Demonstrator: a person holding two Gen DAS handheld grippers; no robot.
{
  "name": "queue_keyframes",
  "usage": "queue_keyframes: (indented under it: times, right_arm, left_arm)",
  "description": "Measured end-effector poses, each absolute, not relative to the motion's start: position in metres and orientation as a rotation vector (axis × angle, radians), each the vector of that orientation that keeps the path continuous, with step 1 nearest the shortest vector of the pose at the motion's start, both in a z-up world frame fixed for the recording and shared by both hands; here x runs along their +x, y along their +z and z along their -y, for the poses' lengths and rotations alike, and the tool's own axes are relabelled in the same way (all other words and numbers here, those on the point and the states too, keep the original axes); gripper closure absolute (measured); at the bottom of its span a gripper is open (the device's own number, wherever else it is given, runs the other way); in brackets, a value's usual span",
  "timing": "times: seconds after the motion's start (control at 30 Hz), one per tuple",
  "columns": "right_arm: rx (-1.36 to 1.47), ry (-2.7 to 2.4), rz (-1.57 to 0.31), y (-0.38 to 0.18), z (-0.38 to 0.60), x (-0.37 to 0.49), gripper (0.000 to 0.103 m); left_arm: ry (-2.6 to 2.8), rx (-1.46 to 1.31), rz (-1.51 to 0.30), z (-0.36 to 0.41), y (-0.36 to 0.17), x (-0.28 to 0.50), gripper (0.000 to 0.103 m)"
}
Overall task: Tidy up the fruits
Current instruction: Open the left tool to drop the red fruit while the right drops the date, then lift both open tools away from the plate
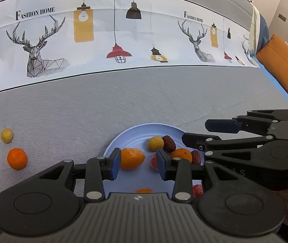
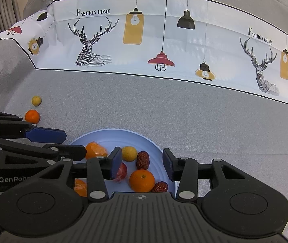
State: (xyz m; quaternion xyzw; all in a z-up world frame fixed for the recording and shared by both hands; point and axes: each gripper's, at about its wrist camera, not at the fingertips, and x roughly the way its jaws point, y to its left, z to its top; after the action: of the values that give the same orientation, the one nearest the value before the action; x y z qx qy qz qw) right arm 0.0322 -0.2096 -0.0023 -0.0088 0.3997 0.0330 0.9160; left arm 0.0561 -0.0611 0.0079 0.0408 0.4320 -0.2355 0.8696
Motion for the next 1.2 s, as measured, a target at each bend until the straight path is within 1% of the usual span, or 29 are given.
queue_keyframes:
  times: [0.53, 0.6, 0.7, 0.83, 1.2]
  right_arm:
    - [-0.020, 0.066, -0.822, -0.002, 0.209, 0.033, 0.056]
    - [-0.021, 0.066, -0.822, -0.002, 0.209, 0.033, 0.056]
    - [-0.022, 0.066, -0.822, -0.002, 0.209, 0.033, 0.056]
    - [-0.022, 0.066, -0.822, -0.002, 0.208, 0.033, 0.055]
    - [-0.025, 0.065, -0.821, -0.003, 0.208, 0.034, 0.055]
  left_arm:
    - [-0.445, 0.063, -0.866, 0.055, 0.014, 0.058, 0.062]
    - [-0.436, 0.061, -0.856, 0.054, 0.015, 0.058, 0.063]
    - [-0.431, 0.056, -0.848, 0.053, 0.017, 0.058, 0.069]
    - [-0.438, 0.053, -0.841, 0.053, 0.018, 0.057, 0.080]
    - [-0.433, 0.035, -0.827, 0.049, 0.022, 0.058, 0.082]
